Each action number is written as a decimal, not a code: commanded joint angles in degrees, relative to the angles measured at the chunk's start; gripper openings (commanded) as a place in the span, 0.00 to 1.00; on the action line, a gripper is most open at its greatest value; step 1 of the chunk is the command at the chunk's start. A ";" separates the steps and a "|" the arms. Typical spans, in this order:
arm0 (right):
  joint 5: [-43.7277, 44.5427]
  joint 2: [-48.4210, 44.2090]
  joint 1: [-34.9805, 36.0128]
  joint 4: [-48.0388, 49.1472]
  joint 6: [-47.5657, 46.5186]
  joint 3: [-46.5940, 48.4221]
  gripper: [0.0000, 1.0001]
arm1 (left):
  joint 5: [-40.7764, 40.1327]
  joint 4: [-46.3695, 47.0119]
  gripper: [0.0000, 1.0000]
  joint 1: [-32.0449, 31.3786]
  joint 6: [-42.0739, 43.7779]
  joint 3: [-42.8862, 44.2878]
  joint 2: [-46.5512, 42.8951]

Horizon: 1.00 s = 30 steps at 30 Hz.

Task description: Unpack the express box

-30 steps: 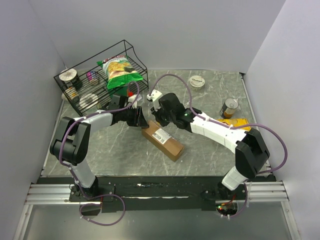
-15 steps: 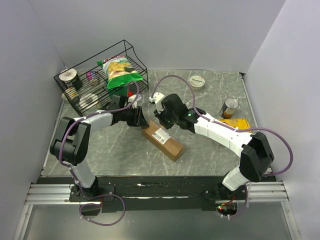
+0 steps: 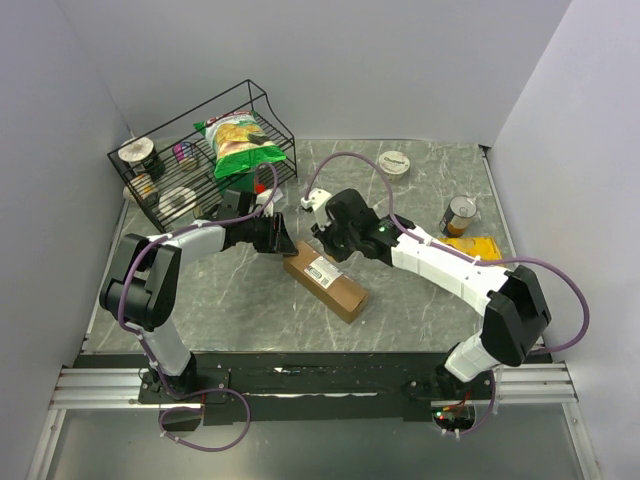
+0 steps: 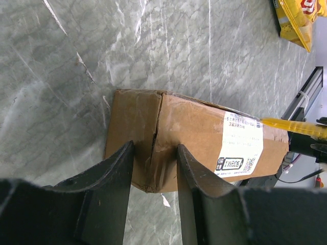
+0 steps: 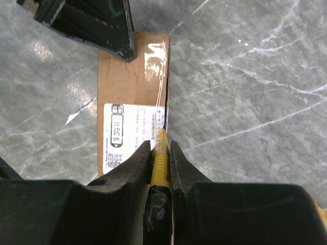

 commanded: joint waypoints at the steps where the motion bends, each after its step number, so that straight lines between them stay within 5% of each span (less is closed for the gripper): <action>1: -3.25 -4.14 0.20 -8.11 0.26 -0.76 0.00 | -13.63 -8.70 0.01 0.13 2.04 -3.80 4.89; 30: -7.03 -12.76 0.29 -19.11 -0.18 -8.23 0.00 | -14.87 -8.26 0.01 0.74 1.69 -3.45 4.37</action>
